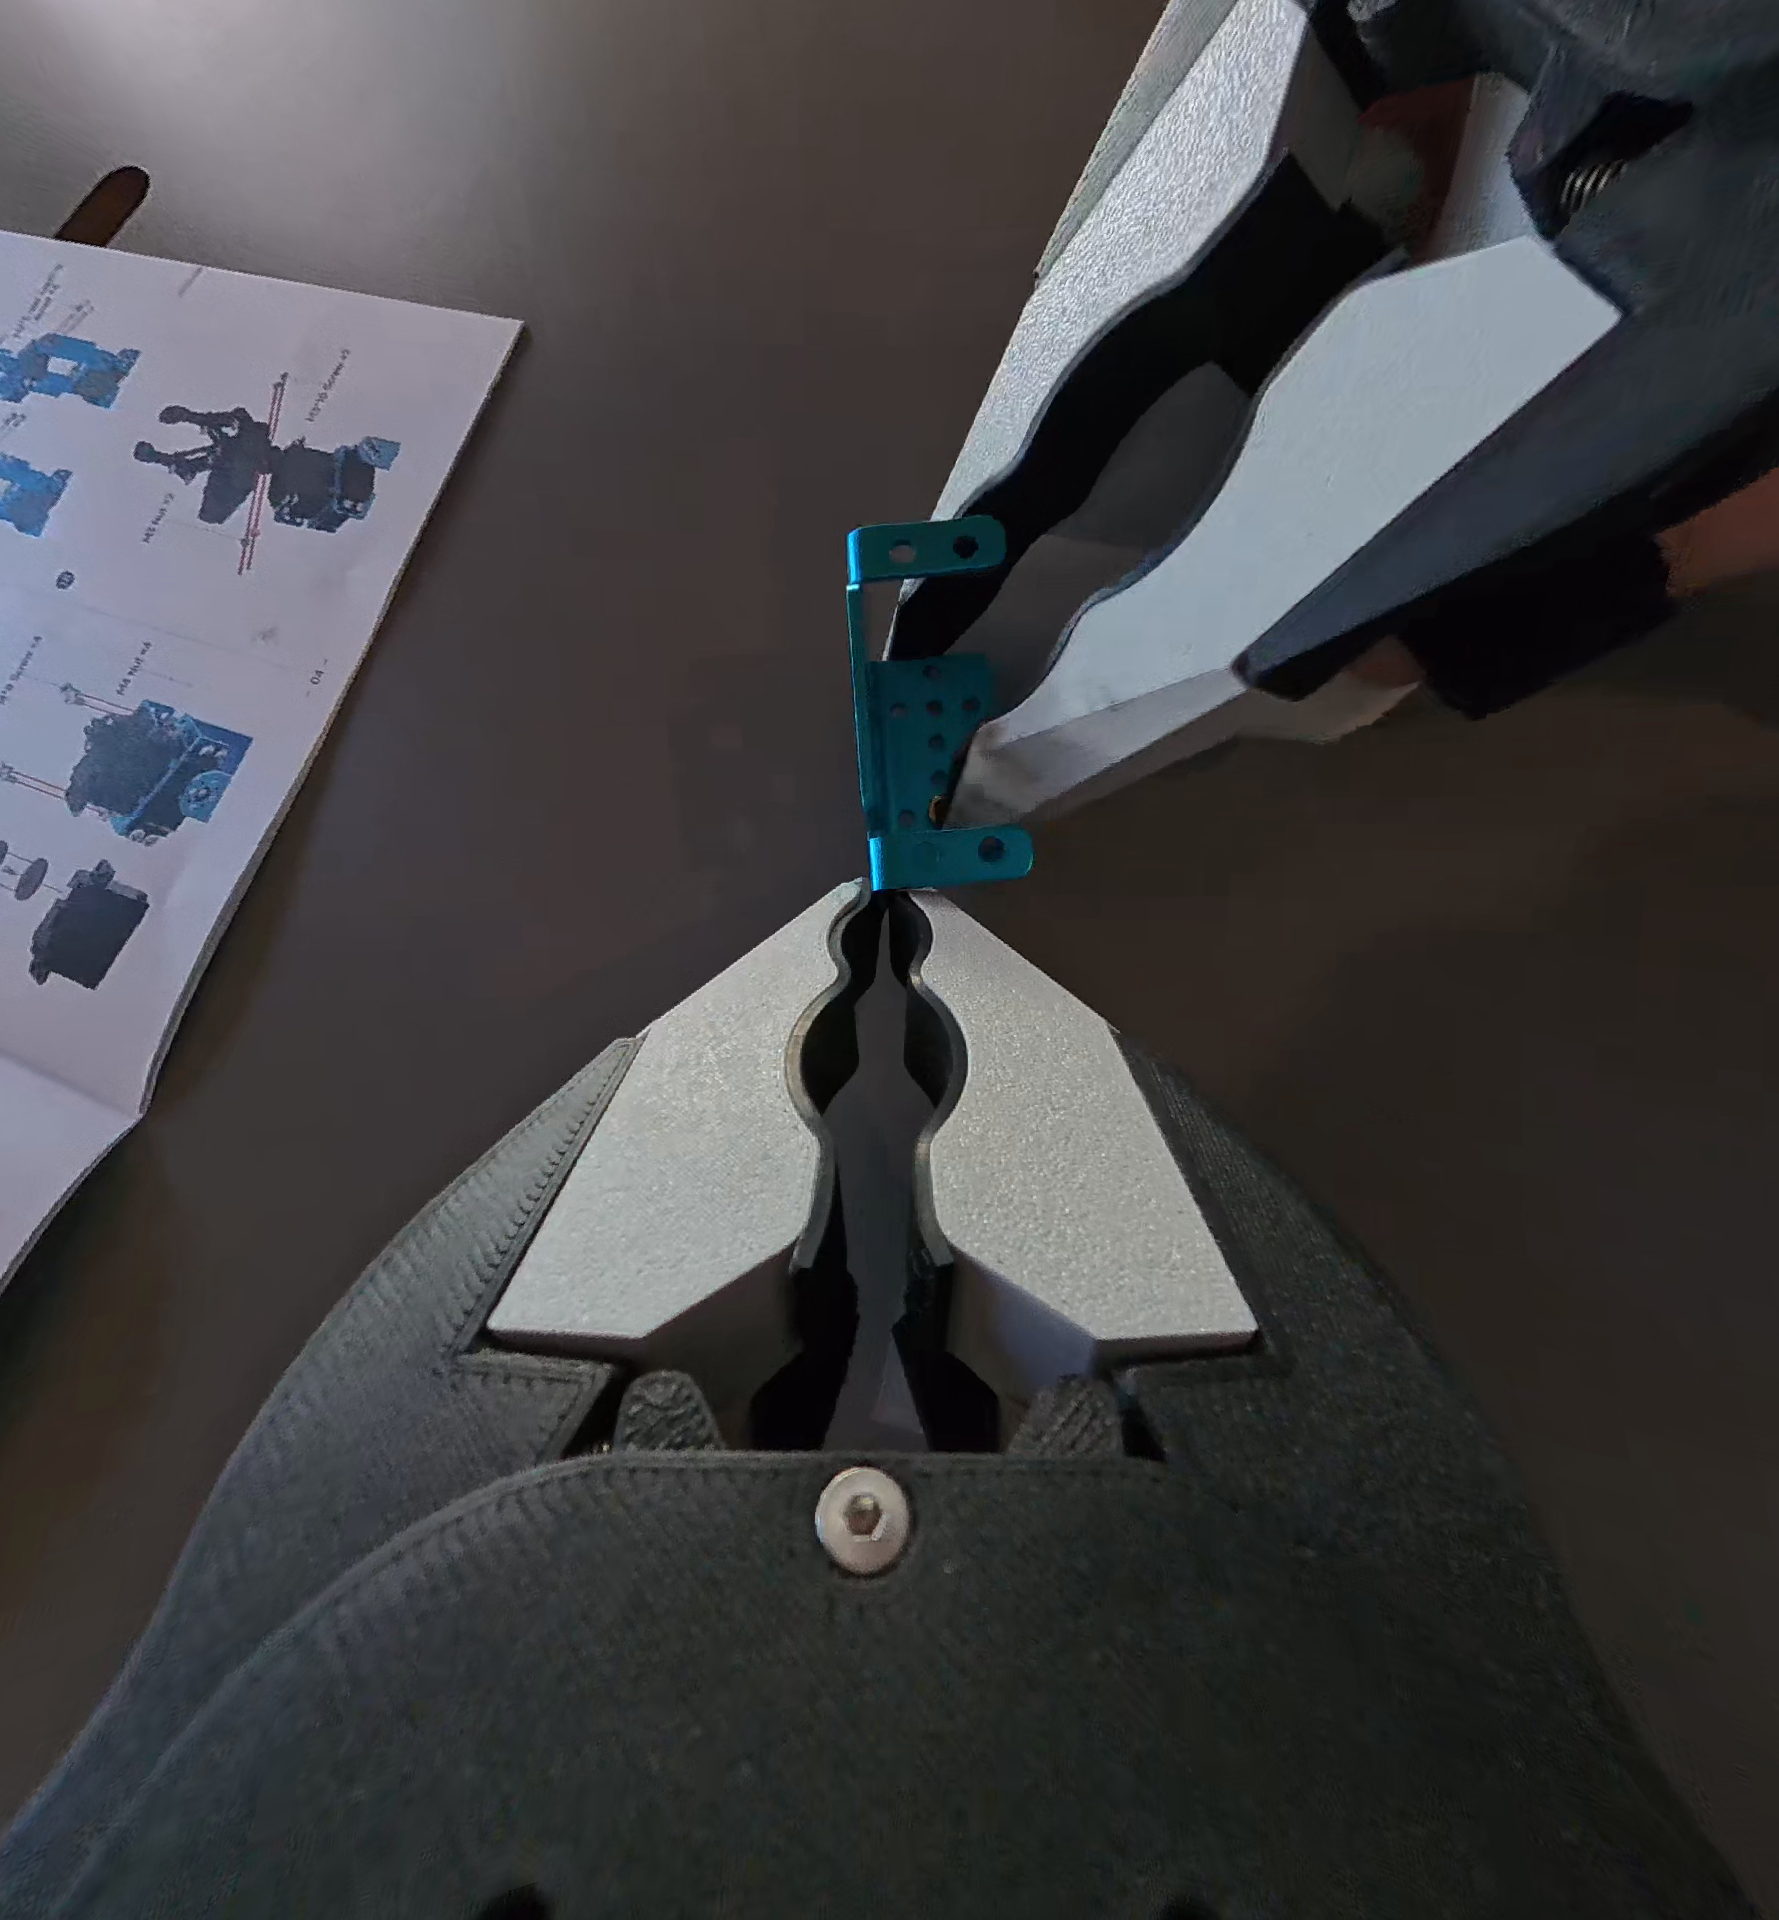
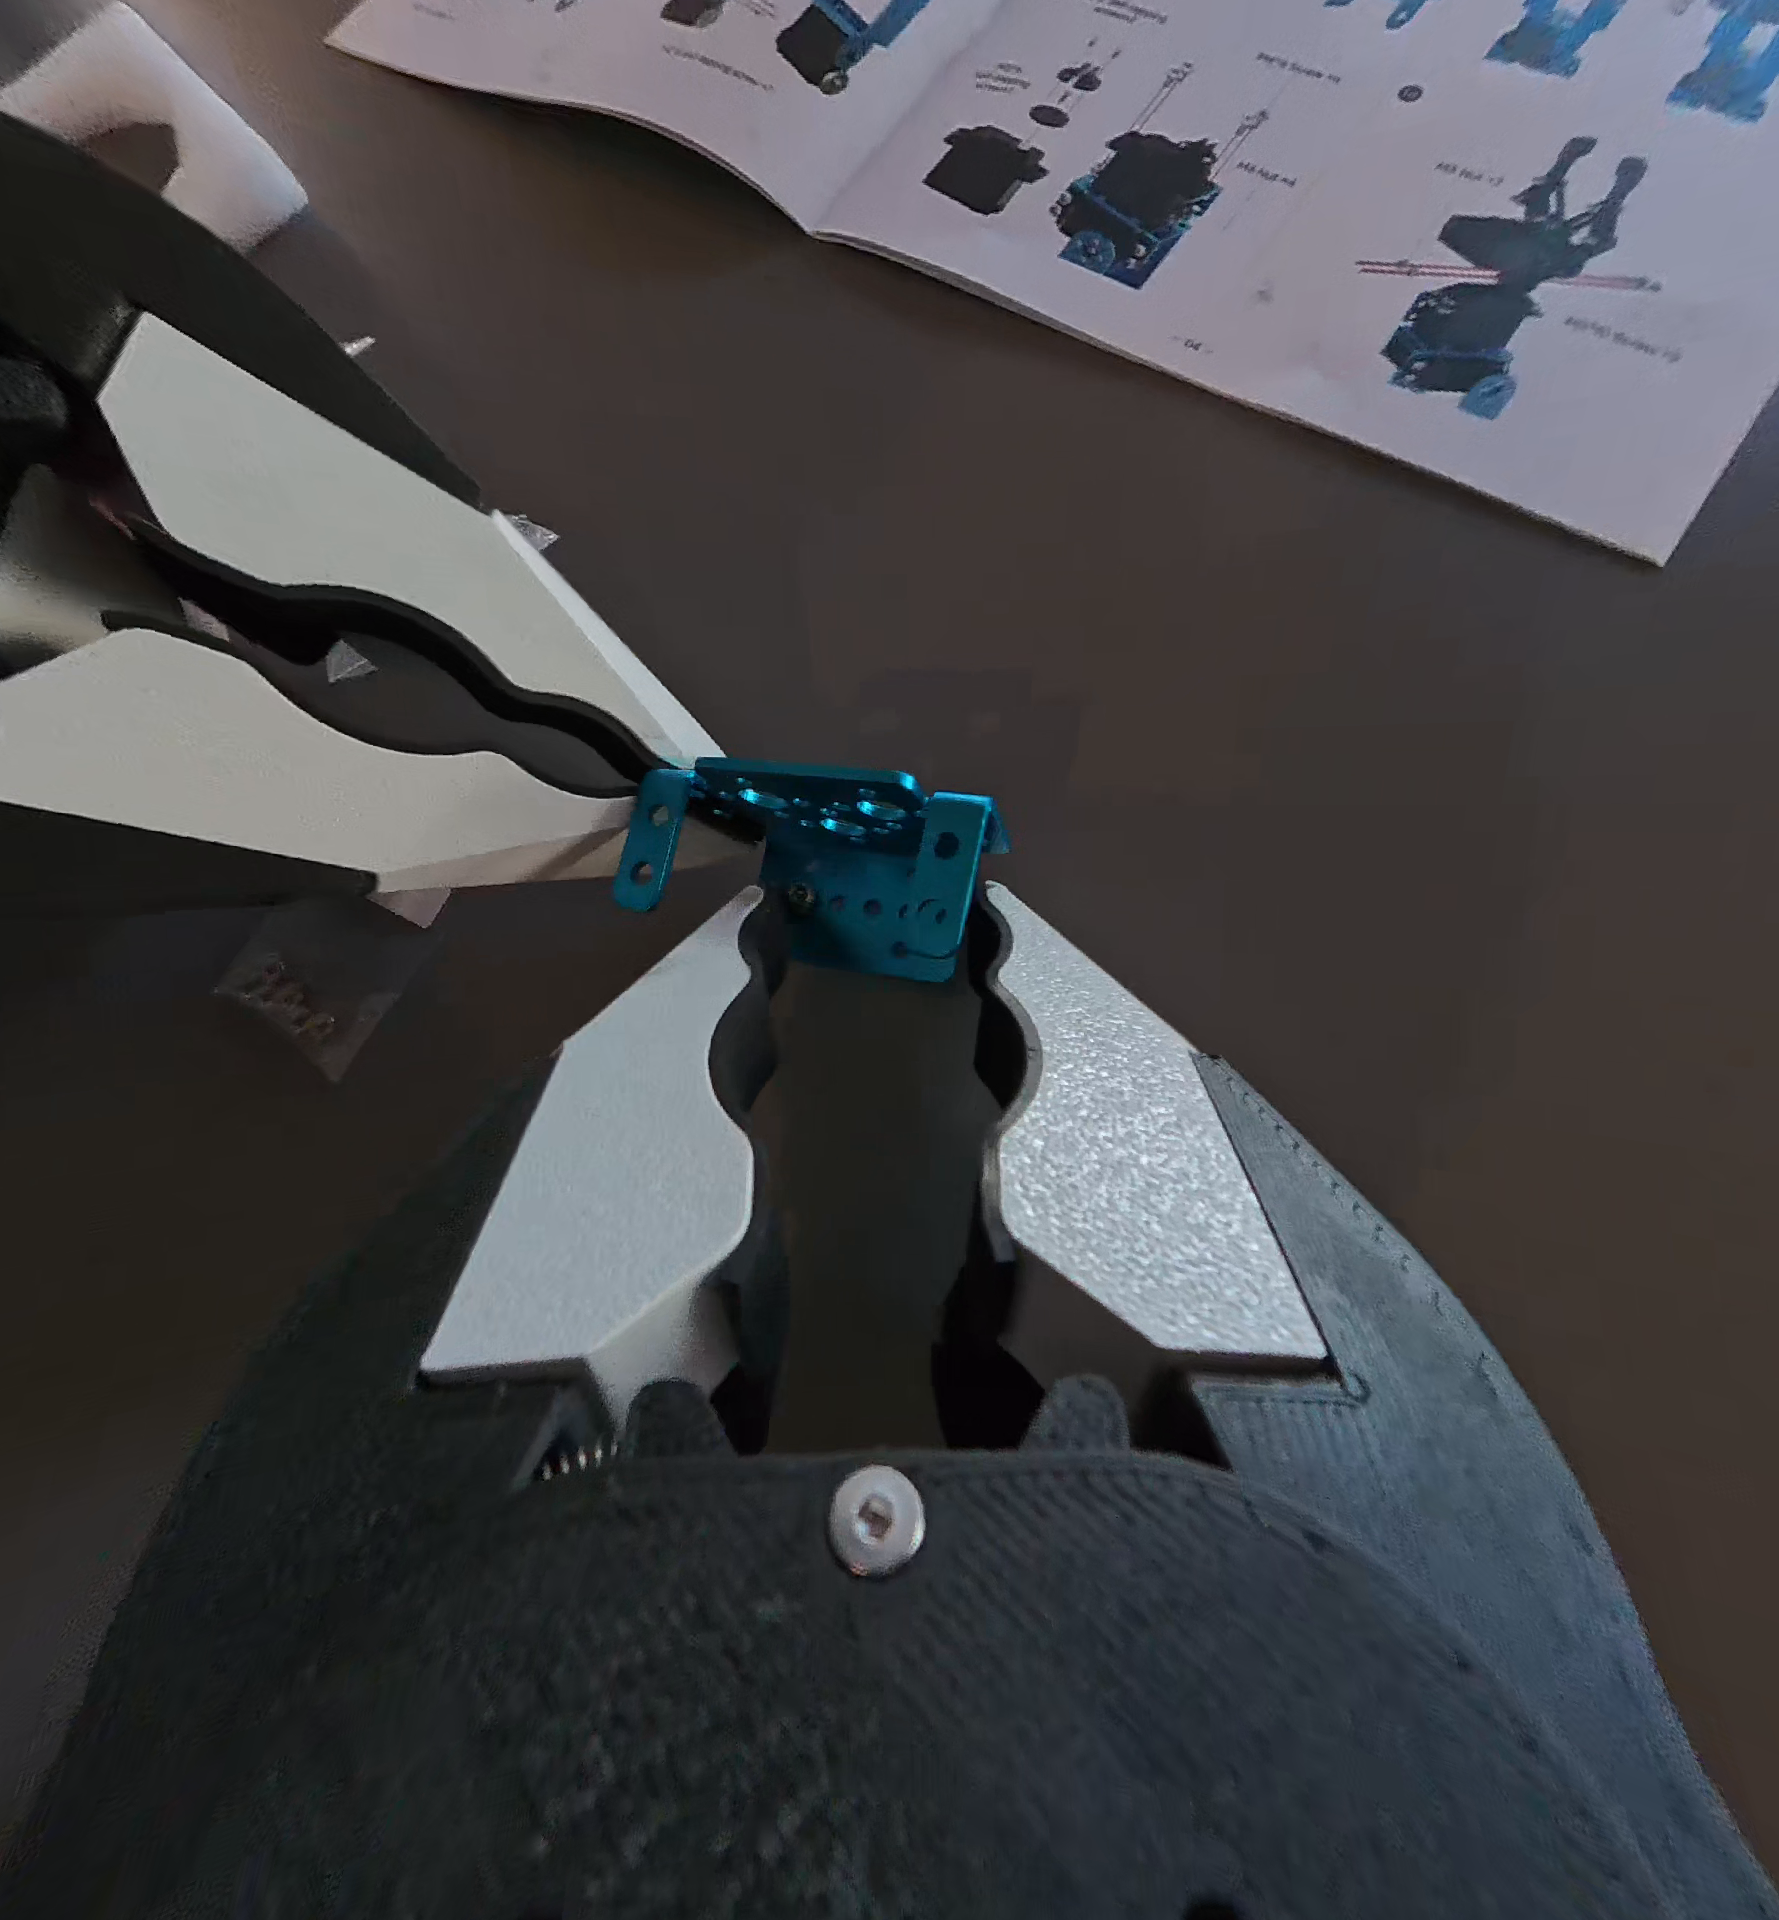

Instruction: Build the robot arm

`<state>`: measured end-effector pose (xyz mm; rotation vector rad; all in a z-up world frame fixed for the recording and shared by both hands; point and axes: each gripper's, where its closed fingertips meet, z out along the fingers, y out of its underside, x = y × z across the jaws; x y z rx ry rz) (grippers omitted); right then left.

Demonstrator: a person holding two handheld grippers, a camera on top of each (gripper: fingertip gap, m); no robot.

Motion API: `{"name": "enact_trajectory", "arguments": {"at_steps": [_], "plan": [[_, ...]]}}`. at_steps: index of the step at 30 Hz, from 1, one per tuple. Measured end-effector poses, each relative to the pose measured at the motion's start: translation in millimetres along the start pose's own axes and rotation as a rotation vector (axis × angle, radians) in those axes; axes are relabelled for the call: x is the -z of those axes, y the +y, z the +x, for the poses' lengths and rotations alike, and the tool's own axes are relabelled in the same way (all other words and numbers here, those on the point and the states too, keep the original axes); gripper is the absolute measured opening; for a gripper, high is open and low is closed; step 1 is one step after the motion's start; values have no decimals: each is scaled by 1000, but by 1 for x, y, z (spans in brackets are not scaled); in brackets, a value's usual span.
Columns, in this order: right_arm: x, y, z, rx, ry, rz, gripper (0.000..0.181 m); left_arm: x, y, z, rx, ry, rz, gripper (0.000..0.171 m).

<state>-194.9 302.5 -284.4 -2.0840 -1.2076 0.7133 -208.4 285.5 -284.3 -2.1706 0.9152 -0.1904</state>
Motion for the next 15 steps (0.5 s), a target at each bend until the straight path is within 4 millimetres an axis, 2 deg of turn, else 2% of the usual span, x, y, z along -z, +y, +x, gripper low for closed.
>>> {"name": "enact_trajectory", "arguments": {"at_steps": [3,6,7,8,10,12,15], "plan": [[2,2,0,6,-39,-7,34,0,0,1,-4,4,3,0],[13,3,8,-32,-70,22,11,1,0,0,-10,-1,1,0],[17,1,9,-25,-83,43,9,1,0,0,-9,-4,-1,0],[19,0,9,-21,-83,53,11,1,0,0,-7,-2,2,0],[17,-1,7,-2,-72,58,41,0,0,0,1,4,3,0],[11,-1,-1,28,-74,50,43,0,0,0,1,5,4,0],[3,0,0,61,-12,22,36,0,0,1,-1,8,3,0]]}}
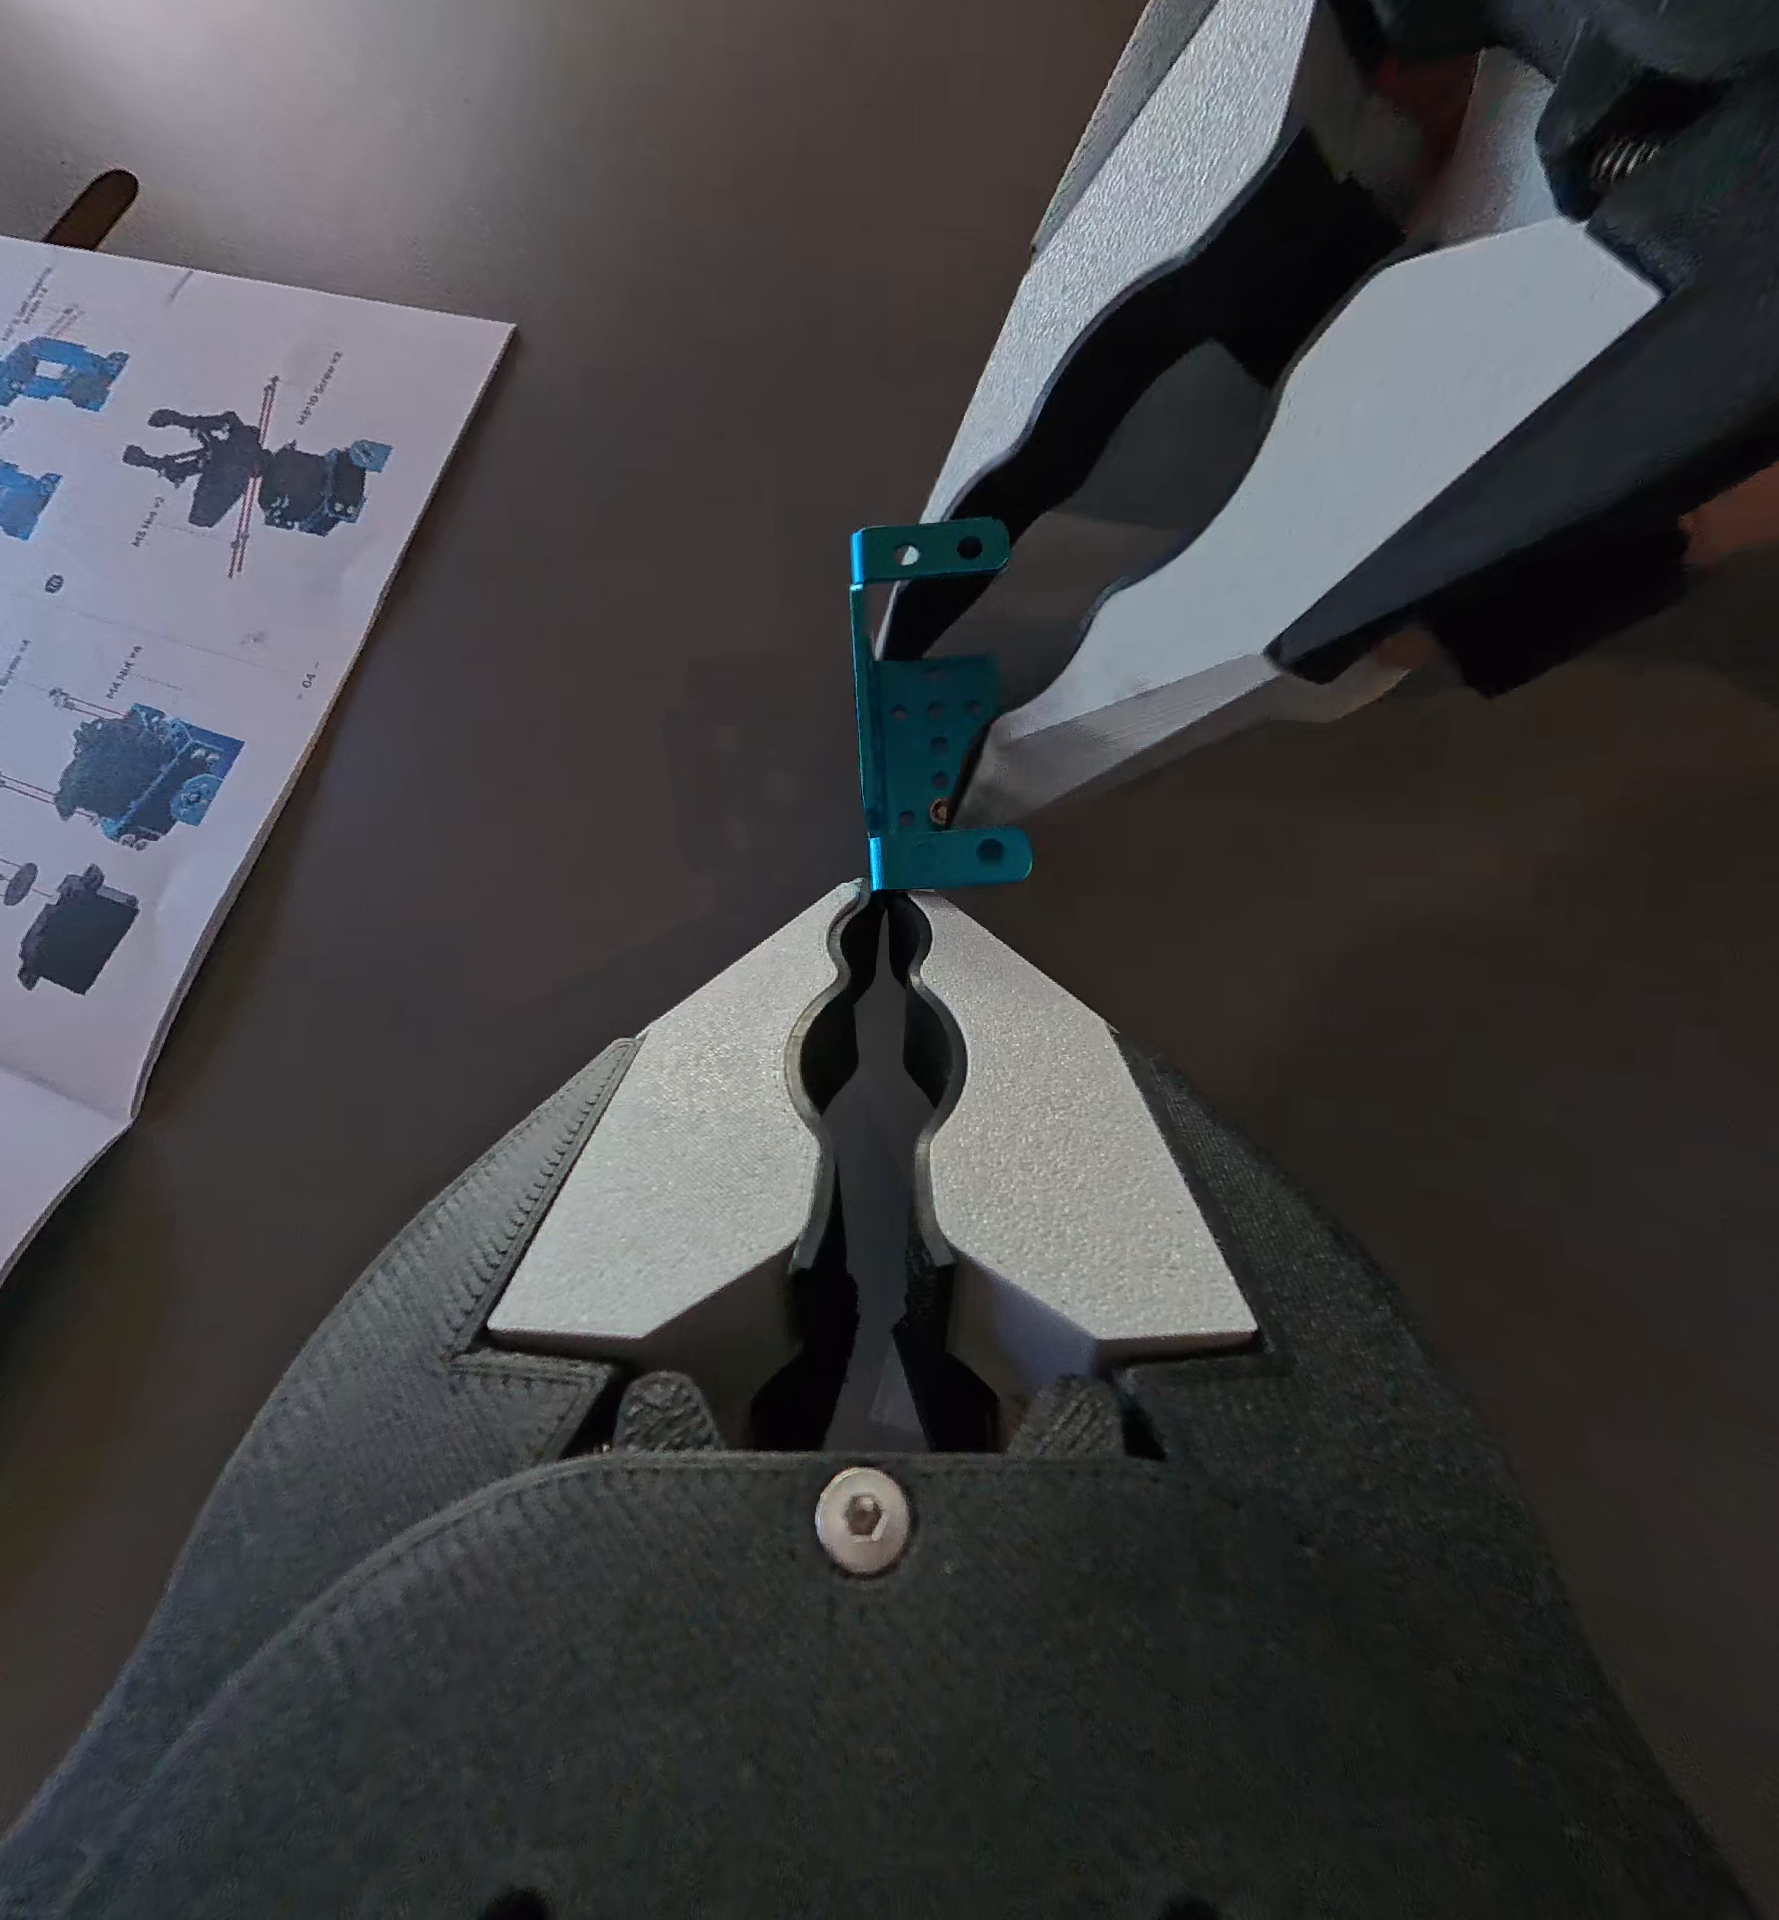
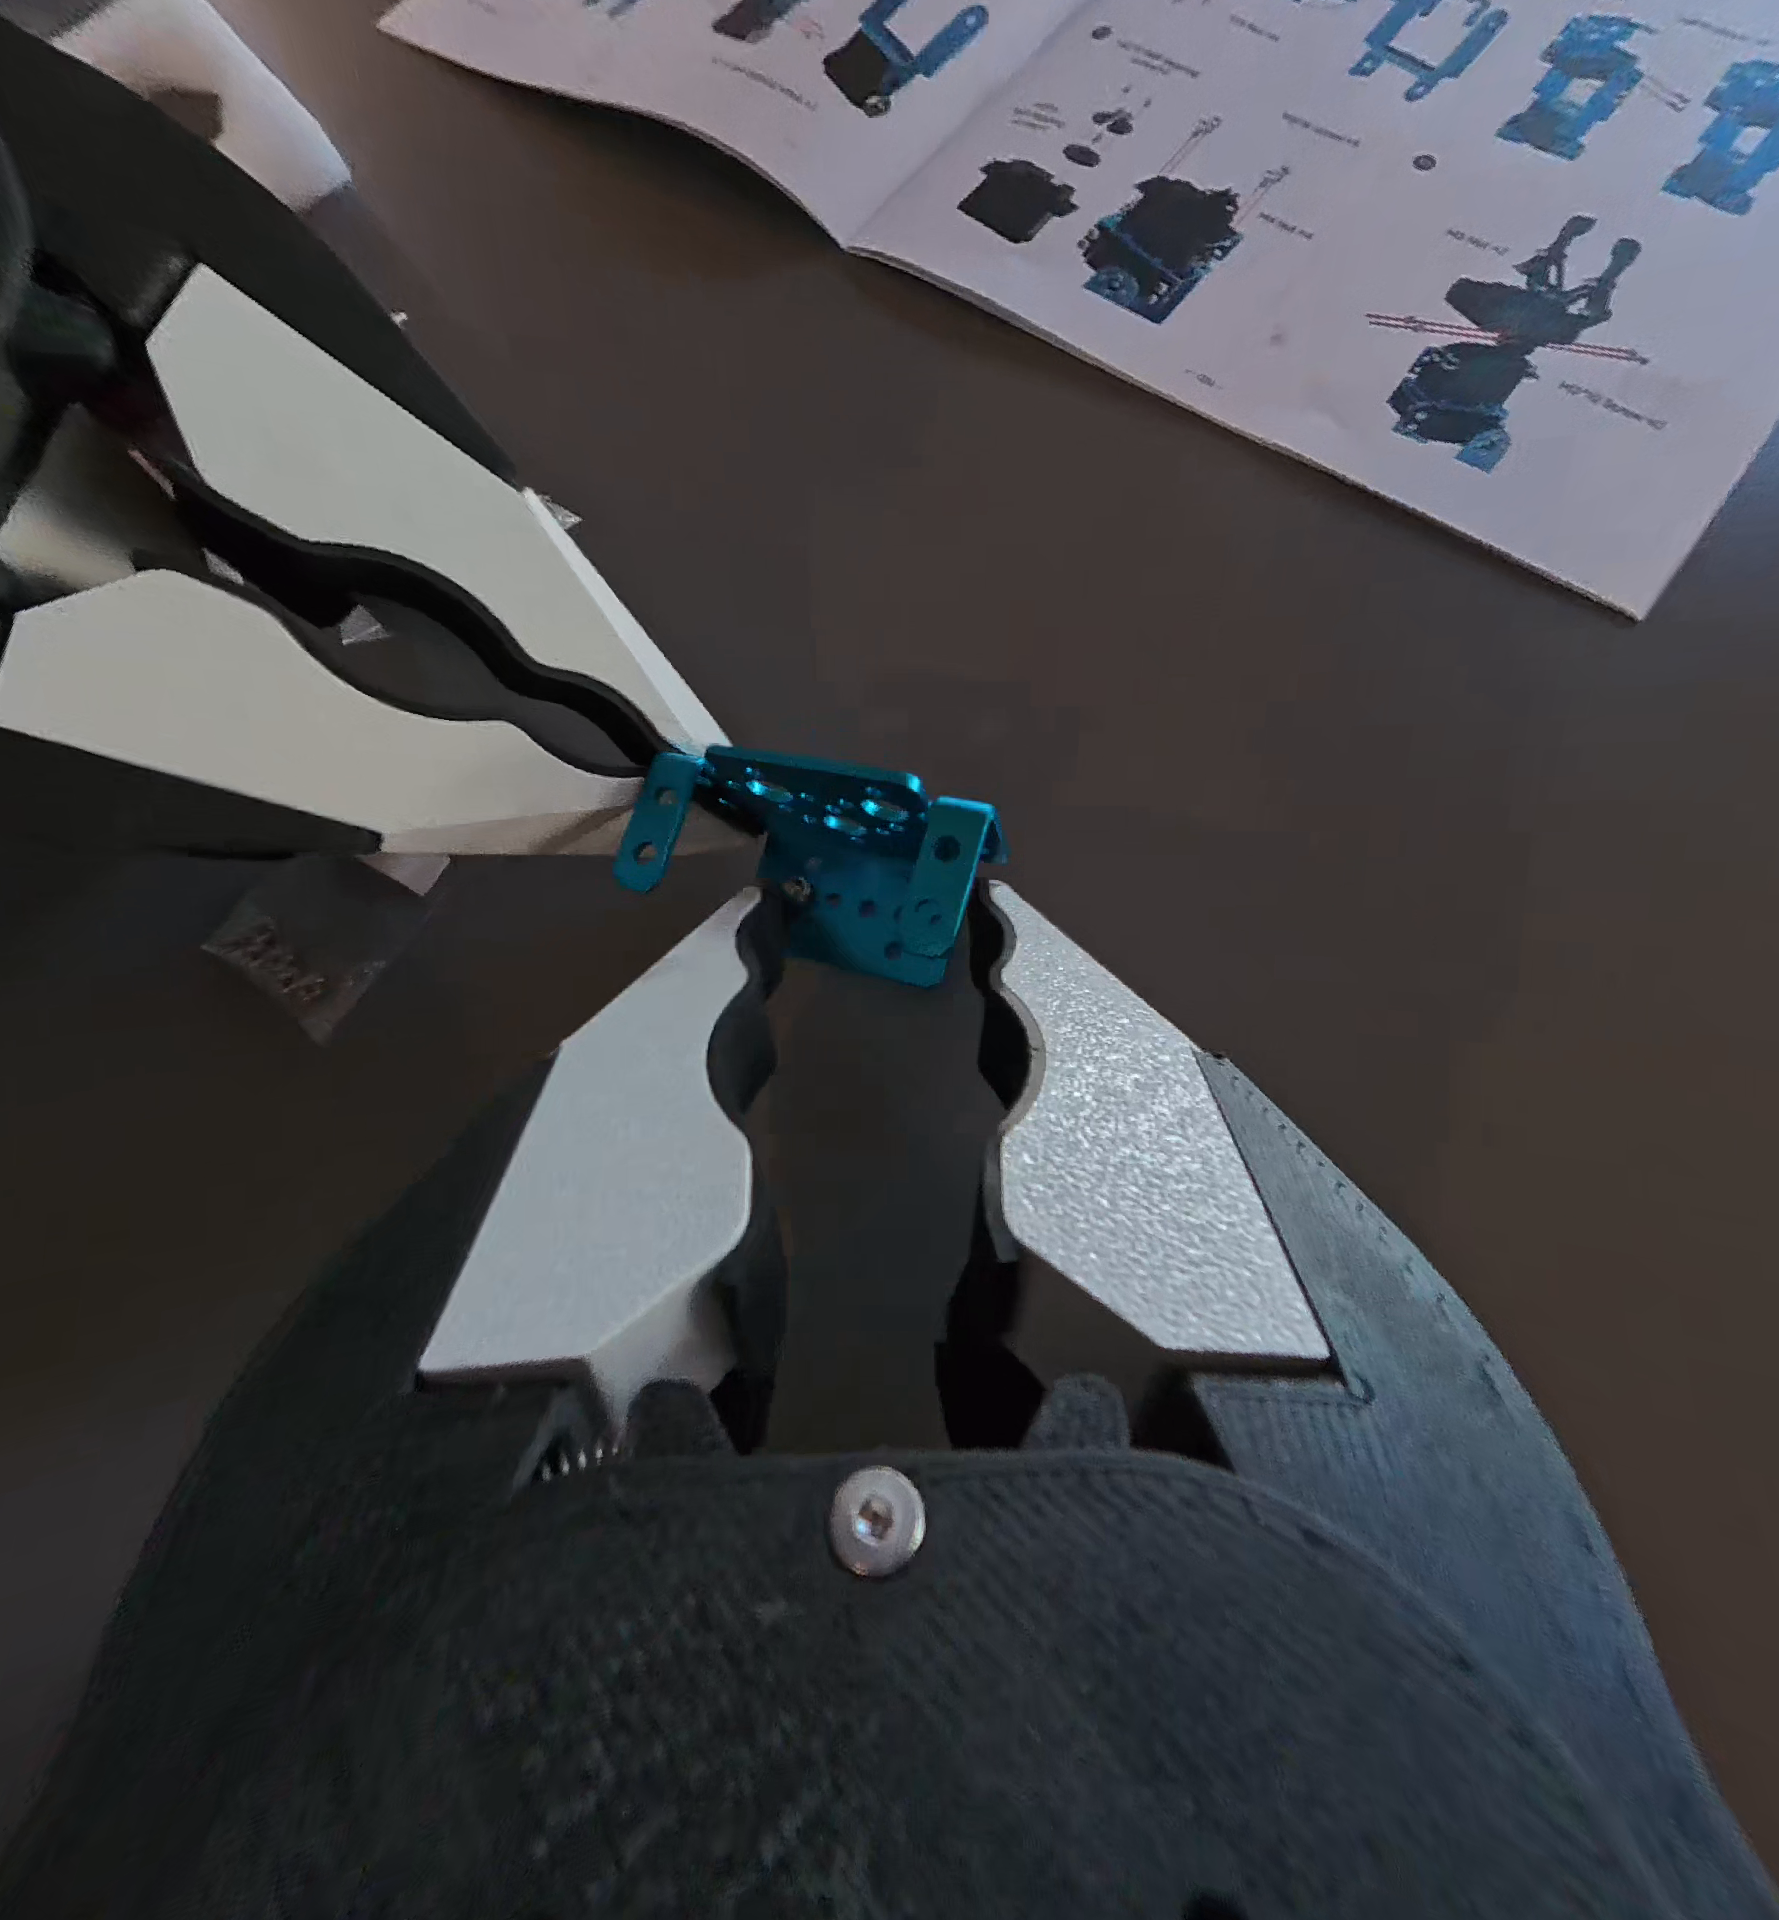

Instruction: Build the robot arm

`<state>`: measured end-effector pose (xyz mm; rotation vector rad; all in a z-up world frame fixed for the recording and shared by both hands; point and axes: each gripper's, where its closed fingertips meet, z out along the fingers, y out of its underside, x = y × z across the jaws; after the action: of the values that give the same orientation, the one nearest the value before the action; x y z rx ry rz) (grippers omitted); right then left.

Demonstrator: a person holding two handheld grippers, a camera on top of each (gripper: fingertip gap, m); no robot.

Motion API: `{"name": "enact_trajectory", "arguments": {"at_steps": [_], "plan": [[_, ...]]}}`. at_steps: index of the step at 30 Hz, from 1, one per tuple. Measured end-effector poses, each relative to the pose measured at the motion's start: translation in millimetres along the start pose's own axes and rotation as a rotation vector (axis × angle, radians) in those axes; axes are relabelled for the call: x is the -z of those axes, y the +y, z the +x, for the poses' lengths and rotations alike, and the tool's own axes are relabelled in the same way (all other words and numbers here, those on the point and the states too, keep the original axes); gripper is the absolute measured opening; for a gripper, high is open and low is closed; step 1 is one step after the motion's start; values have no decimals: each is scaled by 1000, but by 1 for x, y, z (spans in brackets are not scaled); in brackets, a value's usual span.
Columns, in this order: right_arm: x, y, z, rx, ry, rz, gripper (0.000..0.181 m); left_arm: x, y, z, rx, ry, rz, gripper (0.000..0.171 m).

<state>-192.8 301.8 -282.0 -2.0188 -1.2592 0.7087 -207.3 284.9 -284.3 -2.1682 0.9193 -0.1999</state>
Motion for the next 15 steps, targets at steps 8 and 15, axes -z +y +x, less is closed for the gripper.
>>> {"name": "enact_trajectory", "arguments": {"at_steps": [8,15], "plan": [[9,3,4,-81,-80,21,14,1,0,1,-6,3,2,0],[-1,1,-1,-36,-10,12,38,1,0,1,-4,2,-1,0]]}}
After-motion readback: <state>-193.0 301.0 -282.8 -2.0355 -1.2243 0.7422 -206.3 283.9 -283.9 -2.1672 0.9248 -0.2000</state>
